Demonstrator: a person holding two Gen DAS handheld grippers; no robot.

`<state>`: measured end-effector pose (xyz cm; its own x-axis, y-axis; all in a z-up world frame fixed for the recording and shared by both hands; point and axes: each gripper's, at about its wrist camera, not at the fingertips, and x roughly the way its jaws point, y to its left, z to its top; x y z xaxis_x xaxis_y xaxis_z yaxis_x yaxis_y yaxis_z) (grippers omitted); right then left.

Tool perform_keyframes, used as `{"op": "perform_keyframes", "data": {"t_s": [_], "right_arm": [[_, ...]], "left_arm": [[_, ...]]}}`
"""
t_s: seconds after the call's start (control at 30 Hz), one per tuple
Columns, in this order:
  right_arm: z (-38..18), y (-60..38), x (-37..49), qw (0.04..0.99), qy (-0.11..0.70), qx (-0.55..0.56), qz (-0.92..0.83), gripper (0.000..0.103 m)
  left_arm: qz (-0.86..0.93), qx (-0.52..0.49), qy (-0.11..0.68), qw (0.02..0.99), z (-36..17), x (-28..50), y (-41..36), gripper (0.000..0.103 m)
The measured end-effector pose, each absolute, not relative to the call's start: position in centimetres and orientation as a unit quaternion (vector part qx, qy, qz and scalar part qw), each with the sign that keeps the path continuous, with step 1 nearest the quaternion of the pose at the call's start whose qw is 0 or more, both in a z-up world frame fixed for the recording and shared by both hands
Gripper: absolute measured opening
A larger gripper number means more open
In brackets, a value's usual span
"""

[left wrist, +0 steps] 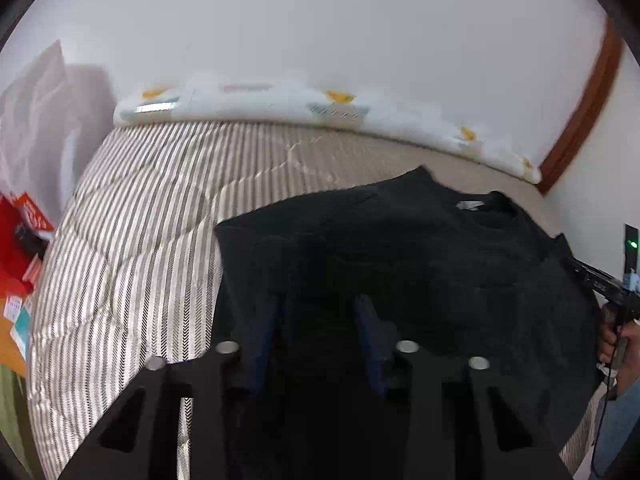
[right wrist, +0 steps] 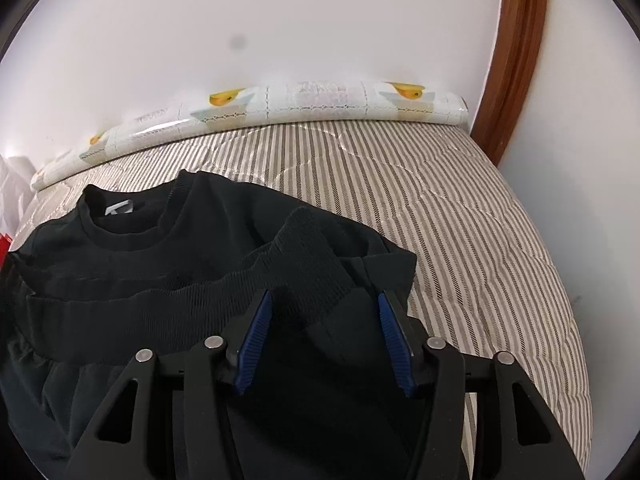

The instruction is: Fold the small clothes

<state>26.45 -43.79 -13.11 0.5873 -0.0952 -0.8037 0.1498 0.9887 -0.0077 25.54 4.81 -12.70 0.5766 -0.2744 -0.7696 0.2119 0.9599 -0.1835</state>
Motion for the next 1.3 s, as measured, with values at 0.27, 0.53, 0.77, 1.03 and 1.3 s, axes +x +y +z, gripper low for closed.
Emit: {"op": "perform_keyframes", "data": {"t_s": [0.27, 0.53, 0.77, 1.03, 1.3], "right_arm": [[-11.4, -45.0, 25.4, 0.915, 0.399, 0.049, -0.042, 0.013], [-11.2, -46.9, 25.7, 0.92, 0.381, 0.087, -0.046, 0.012], [-12.5, -46.7, 26.7, 0.905, 0.414, 0.08, -0.054, 0.018], [-11.0, -46.2, 24.7, 0.905, 0.416, 0.05, -0.071, 0.032], [-8.0, -44.9, 21.1, 0.917, 0.387, 0.013, -0.099, 0.032]], "left_arm": [[-0.129, -0.074, 0.367, 0.918, -11.0, 24.8, 6.0, 0.01], [-0.097, -0.053, 0.375, 0.92, -11.3, 26.7, 4.5, 0.01], [-0.086, -0.047, 0.401, 0.911, -13.2, 27.0, 4.3, 0.011], [-0.067, -0.033, 0.403, 0.912, -12.7, 26.3, 3.7, 0.015], [-0.07, -0.033, 0.402, 0.913, -11.1, 23.6, 3.9, 0.015]]}}
